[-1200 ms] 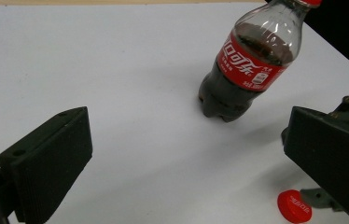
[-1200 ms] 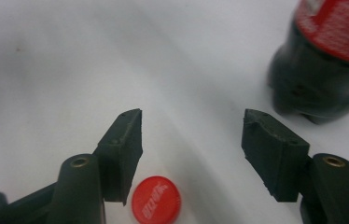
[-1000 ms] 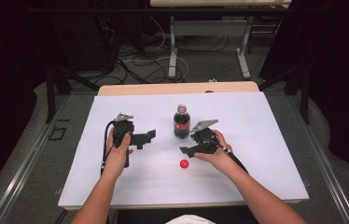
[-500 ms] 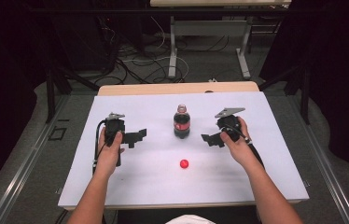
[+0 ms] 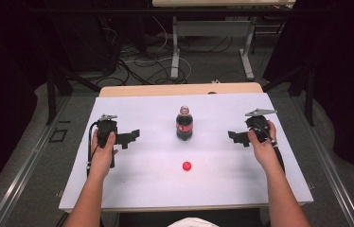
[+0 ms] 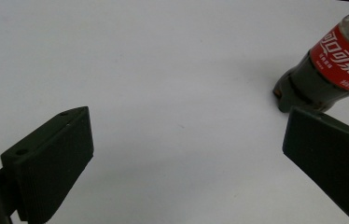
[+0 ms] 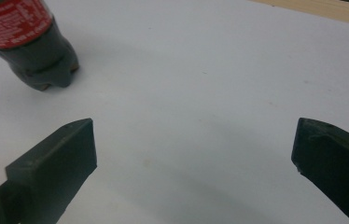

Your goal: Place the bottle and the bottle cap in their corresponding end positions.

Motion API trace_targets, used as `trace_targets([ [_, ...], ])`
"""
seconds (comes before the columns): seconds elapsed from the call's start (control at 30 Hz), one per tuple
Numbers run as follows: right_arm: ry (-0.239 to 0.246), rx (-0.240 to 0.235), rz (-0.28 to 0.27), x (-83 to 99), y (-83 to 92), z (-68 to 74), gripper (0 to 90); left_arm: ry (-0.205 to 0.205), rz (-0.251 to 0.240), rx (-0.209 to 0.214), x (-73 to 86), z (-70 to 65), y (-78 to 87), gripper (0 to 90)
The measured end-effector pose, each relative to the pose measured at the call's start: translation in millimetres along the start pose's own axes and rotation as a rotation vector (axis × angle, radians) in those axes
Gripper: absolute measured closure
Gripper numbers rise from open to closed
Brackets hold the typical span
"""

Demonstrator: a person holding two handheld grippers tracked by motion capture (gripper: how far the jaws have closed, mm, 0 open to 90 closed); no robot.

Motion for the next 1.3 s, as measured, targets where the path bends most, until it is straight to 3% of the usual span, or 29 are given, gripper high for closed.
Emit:
trace_targets([
  [0.37, -0.055, 0.024, -0.023, 22.2, 8.8, -18.8, 0.0, 0.014, 0.013, -0.041, 6.5, 15.4, -7.7, 2.0],
  [0.5, -0.067, 0.043, -0.015, 28.6, 9.7, -25.1, 0.0, 0.008, 0.040, -0.044, 10.0, 19.2, -8.9, 2.0],
  [0.77, -0.082, 0.056, -0.013, 36.6, 9.9, -35.0, 0.0, 0.023, 0.042, -0.042, 11.9, 21.5, -11.6, 2.0],
  [1.3, -0.092, 0.052, 0.001, 45.3, 2.1, -36.6, 0.3, 0.029, 0.059, -0.046, 14.9, 24.8, -13.8, 2.0],
])
Point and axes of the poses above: each handheld gripper's, and its own axes: y roughly backward along the jaws, x roughly out of its underside, z roughly to its left, the point moved 9 cm from there along -y, roughly forward along the jaws, and after that the axes turned 14 degrees about -x, right-handed, at the moved point
